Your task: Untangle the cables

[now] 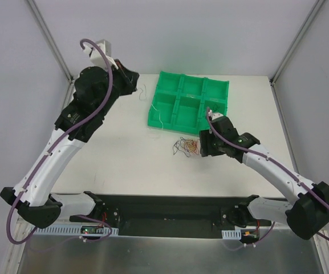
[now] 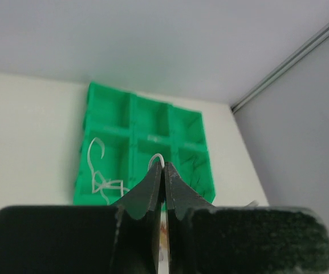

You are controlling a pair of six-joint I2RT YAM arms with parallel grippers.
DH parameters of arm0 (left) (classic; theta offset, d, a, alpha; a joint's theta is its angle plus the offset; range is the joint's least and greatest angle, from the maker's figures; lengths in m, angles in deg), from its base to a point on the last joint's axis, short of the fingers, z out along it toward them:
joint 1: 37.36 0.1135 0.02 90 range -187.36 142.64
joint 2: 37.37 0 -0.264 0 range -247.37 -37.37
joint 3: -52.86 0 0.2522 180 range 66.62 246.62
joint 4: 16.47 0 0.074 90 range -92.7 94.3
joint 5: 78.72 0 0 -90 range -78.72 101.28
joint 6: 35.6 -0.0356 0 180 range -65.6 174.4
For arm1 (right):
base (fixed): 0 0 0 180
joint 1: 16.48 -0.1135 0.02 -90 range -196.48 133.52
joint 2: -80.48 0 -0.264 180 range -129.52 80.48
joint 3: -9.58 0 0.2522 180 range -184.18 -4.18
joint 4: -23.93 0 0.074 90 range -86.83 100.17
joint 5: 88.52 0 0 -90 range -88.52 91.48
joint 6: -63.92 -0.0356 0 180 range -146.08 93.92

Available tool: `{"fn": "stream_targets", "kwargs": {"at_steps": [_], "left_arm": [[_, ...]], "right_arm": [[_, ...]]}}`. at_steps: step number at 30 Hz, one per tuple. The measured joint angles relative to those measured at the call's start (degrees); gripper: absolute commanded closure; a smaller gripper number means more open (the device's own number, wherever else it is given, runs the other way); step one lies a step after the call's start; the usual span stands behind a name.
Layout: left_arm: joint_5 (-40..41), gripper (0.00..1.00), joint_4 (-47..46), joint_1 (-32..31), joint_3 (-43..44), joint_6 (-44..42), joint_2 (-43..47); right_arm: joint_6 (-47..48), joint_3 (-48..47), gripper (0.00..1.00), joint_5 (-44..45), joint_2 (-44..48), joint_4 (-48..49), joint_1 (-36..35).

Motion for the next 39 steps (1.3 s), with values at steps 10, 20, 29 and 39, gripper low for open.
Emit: {"fn": "stream_targets", "kwargs": {"at_steps": [10, 20, 29, 39], "left_arm": [[0.5, 1.00, 11.7, 0.0, -11.5, 8.7, 1.3], [-1.3, 1.00, 13.4, 1.6, -14.3, 11.1, 2.9], [-15.8, 1.00, 14.8, 4.2, -14.4, 12.0, -13.6], [-28.8, 0.97, 16.3, 4.5, -8.3, 10.8, -33.6]], "right_arm": [[0.9, -9.7, 0.37, -2.4, -5.5, -0.1, 0.0], [1.2, -14.4, 0.37, -11.1, -13.2, 0.2, -0.2], [1.2, -17.8, 0.36, -16.1, -15.9, 1.0, -0.8], [1.5, -17.9, 0.36, -16.7, -15.9, 0.9, -0.8]]}}
